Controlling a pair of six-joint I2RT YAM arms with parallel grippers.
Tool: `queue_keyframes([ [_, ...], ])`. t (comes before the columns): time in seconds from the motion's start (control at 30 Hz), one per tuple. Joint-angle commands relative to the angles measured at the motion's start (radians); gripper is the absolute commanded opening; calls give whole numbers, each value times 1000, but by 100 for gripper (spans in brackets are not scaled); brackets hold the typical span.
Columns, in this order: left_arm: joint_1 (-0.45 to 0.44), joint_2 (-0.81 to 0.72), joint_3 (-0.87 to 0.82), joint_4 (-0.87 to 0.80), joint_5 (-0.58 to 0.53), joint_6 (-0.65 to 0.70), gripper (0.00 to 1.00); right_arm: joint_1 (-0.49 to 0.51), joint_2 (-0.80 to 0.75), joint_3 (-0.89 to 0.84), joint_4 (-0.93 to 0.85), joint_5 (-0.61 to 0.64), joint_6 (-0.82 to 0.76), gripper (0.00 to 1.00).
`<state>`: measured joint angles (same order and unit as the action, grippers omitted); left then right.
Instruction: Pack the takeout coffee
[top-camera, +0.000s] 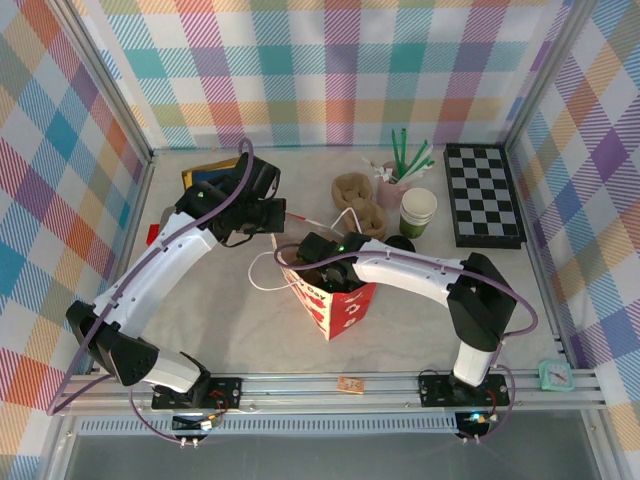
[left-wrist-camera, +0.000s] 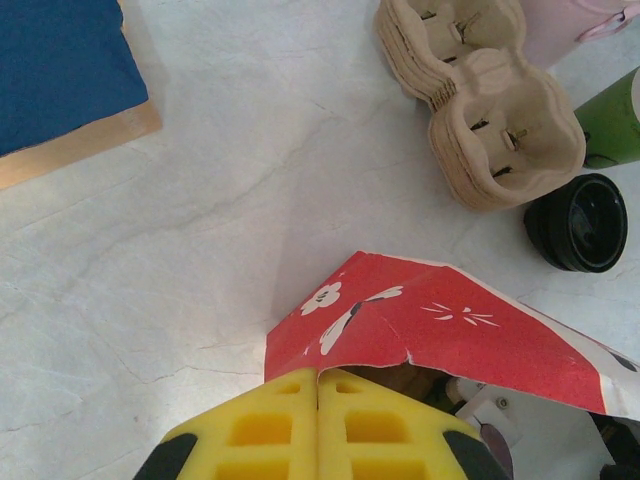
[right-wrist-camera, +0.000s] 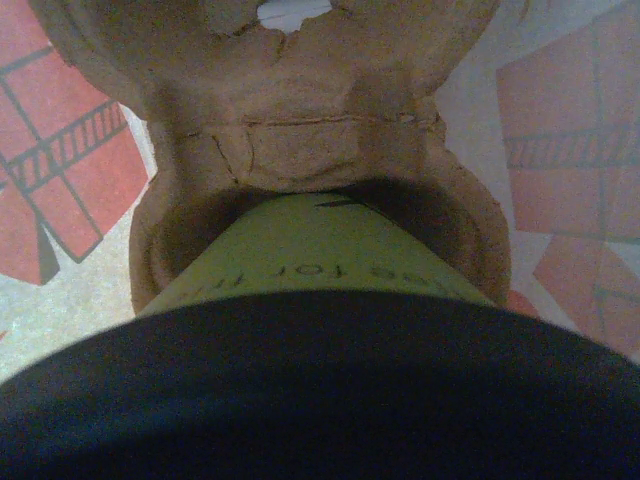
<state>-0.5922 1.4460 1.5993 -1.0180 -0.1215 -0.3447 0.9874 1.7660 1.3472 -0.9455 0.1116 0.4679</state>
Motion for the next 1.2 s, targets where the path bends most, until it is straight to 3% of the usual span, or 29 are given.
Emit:
queue_keyframes([
  [0.0, 5, -33, -9, 0, -26, -9, 0, -6, 21, -20, 3, 15, 8, 53],
  [1.17, 5, -46, -24, 9, -27, -14, 0, -6, 66, -65, 85, 34, 22, 52],
])
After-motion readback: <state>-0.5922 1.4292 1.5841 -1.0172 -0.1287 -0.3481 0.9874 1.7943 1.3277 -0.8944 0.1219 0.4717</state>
